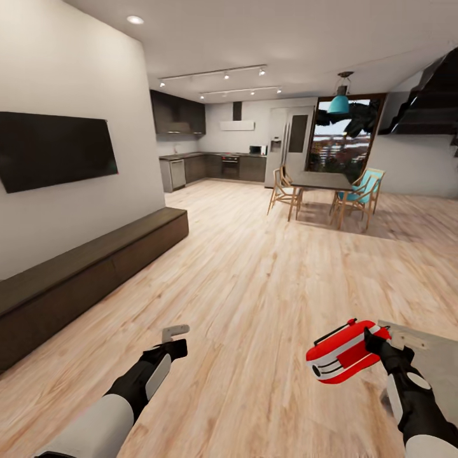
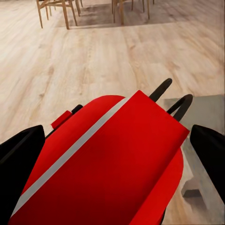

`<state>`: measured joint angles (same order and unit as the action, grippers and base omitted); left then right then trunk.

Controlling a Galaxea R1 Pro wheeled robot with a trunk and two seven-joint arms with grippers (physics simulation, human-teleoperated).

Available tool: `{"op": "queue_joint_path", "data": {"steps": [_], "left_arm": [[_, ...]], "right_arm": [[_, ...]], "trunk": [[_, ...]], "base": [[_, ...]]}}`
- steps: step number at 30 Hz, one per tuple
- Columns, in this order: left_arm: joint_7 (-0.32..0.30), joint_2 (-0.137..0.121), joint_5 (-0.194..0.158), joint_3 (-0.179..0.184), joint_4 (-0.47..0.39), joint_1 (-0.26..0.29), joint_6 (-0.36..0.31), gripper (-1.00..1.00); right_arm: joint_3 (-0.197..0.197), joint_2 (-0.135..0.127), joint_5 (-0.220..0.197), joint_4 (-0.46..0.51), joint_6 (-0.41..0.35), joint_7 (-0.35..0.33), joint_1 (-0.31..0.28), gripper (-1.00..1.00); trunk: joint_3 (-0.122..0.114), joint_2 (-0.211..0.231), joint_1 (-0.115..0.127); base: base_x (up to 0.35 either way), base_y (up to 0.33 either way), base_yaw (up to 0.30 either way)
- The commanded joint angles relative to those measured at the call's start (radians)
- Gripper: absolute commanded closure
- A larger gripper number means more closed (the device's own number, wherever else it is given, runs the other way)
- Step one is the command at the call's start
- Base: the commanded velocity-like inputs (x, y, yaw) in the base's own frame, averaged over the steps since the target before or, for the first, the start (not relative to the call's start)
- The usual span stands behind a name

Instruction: Turn on the radio receiver that's on the table in the living room.

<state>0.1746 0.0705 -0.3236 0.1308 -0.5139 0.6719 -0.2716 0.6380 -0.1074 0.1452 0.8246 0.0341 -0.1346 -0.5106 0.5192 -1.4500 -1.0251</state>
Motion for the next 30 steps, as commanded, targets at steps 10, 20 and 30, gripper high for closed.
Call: {"op": "queue_joint_path", "data": {"steps": [10,20,30], "left_arm": [[0.000,0.001,-0.001,0.001,0.000,0.000,0.001,1.00],[0.000,0.001,-0.002,0.000,0.000,0.000,0.002,1.00],[0.000,-0.001,-0.002,0.000,0.000,0.000,0.002,1.00]], "right_arm": [[0.003,-0.035,0.002,0.011,0.006,0.016,0.000,1.00],[0.002,-0.038,0.000,-0.025,-0.006,0.006,0.007,1.00],[0.000,-0.039,0.010,-0.074,0.001,-0.039,0.009,1.00]], "trunk": [[0.005,0.000,0.000],[0.007,0.000,0.000],[0.007,0.000,0.000]], "base": [[0.000,0.000,-0.293],[0.000,0.000,-0.279],[0.000,0.000,-0.283]]}}
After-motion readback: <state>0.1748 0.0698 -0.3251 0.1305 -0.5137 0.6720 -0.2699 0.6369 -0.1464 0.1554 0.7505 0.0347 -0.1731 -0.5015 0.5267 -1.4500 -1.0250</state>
